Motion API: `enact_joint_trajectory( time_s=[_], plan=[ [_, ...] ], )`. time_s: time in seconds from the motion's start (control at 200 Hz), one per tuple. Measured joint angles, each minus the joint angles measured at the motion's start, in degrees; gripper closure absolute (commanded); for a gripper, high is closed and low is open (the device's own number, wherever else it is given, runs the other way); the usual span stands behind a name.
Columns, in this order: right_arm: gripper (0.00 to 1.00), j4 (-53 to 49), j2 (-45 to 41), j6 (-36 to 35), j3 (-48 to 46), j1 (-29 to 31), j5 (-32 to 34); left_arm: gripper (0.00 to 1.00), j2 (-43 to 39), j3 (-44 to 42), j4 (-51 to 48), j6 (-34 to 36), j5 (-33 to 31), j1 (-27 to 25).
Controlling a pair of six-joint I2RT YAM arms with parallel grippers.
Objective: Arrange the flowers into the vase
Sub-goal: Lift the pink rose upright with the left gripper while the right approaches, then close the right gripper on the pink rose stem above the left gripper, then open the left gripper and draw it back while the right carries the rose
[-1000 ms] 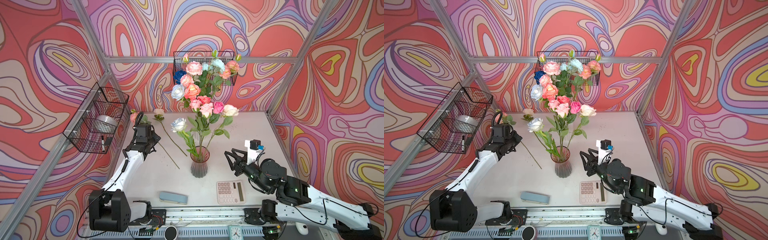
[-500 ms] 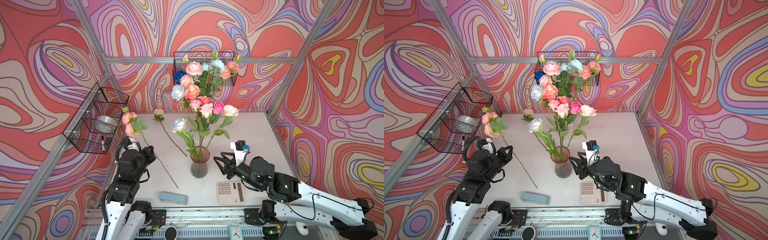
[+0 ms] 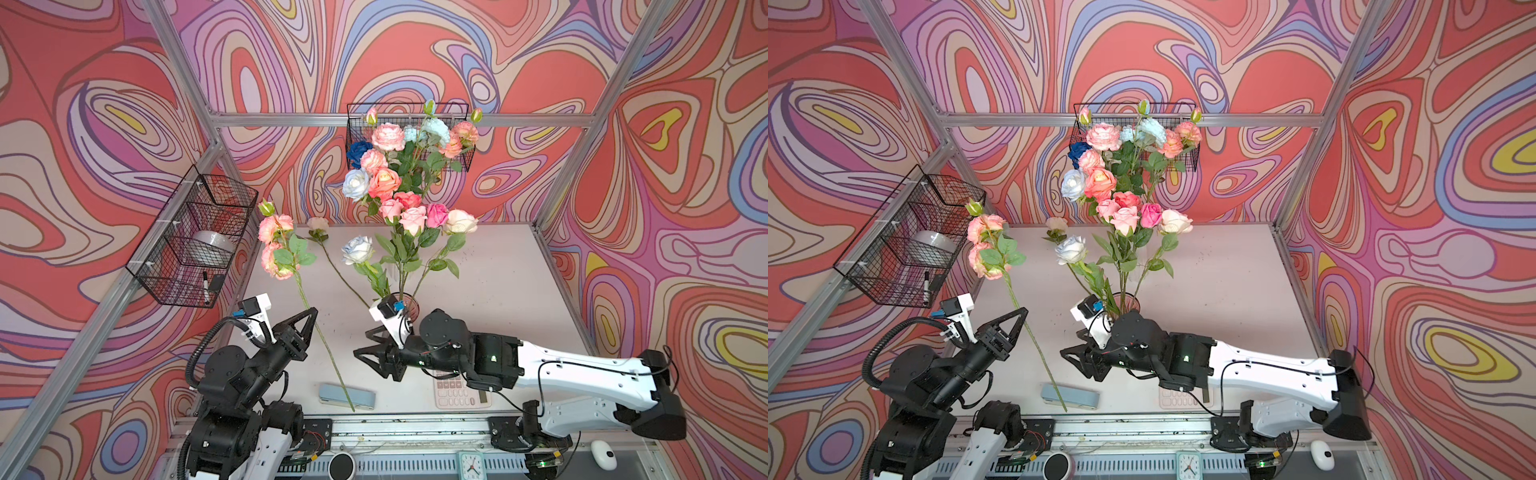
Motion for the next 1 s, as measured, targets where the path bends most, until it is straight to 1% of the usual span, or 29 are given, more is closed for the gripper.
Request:
enact_joint_trajectory(
  time_s=[0.17, 0.265, 0.325, 0.396, 0.421, 0.456, 0.481, 0.511, 0.601, 0.636, 0.666, 0.746, 0.876, 0.891, 0.911, 0.941, 0.996],
  plan=[
    [0.40, 1.3, 5.9, -1.0, 4.8, 0.6, -4.2, 1.00, -0.6, 0.0, 3.9, 0.4, 7.0, 0.0],
    [0.43, 1.7, 8.0, -1.6, 6.9, 0.6, -5.9, 1.00, -0.9, 0.0, 6.4, 0.4, 10.0, 0.0],
    [0.51, 2.0, 9.0, -1.8, 7.9, 0.6, -6.9, 1.00, -1.0, -0.1, 7.6, 0.3, 11.4, -0.1],
    [0.73, 2.6, 9.6, -2.3, 8.7, 0.6, -7.8, 1.00, -1.1, -0.3, 8.7, 0.0, 12.5, -0.2],
    [0.80, 2.7, 9.7, -1.9, 8.9, 0.6, -8.2, 0.98, -1.1, -0.3, 8.9, -0.1, 12.9, -0.3],
    [0.88, 2.9, 9.9, -2.3, 9.1, 0.6, -8.5, 0.93, -1.1, -0.5, 9.2, -0.3, 13.2, -0.3],
    [0.95, 3.1, 9.9, -2.2, 9.2, 0.6, -8.5, 0.87, -1.1, -0.6, 9.4, -0.5, 13.4, -0.3],
    [1.00, 3.1, 9.9, -2.1, 9.2, 0.6, -8.4, 0.77, -1.1, -0.6, 9.6, -0.9, 13.8, -0.3],
    [1.00, 2.8, 9.9, -2.1, 9.2, 0.0, -8.2, 0.45, -1.4, -0.6, 10.5, -1.0, 13.9, -0.3],
    [1.00, 3.1, 9.9, -2.2, 9.2, 0.2, -8.2, 0.35, -1.4, -0.6, 10.5, -1.1, 13.8, -0.3],
    [1.00, 3.3, 9.7, -2.2, 9.1, 0.3, -8.3, 0.29, -1.4, -0.6, 10.5, -1.4, 13.7, -0.3],
    [1.00, 4.0, 8.7, -2.3, 8.1, 0.7, -8.1, 0.18, -1.4, -0.6, 10.5, -1.6, 13.5, -0.3],
    [1.00, 4.1, 4.1, -2.4, 4.4, 0.7, -5.9, 0.10, -1.4, -0.1, 10.4, -1.8, 12.1, -0.3],
    [1.00, 4.1, 3.4, -2.4, 3.9, 0.7, -5.5, 0.06, -1.4, 0.1, 10.4, -1.8, 11.8, -0.3],
    [1.00, 4.0, 2.4, -2.4, 3.2, 0.7, -4.8, 0.03, -1.4, 0.2, 10.3, -1.8, 11.4, -0.3],
    [1.00, 4.0, 0.9, -2.6, 2.3, 0.7, -3.7, 0.00, -1.6, 0.4, 10.3, -1.6, 10.8, -0.3],
    [1.00, 3.8, -2.0, -3.1, 0.9, 0.7, -1.5, 0.00, -2.0, 0.7, 10.0, -1.5, 9.1, -0.3]
  ],
)
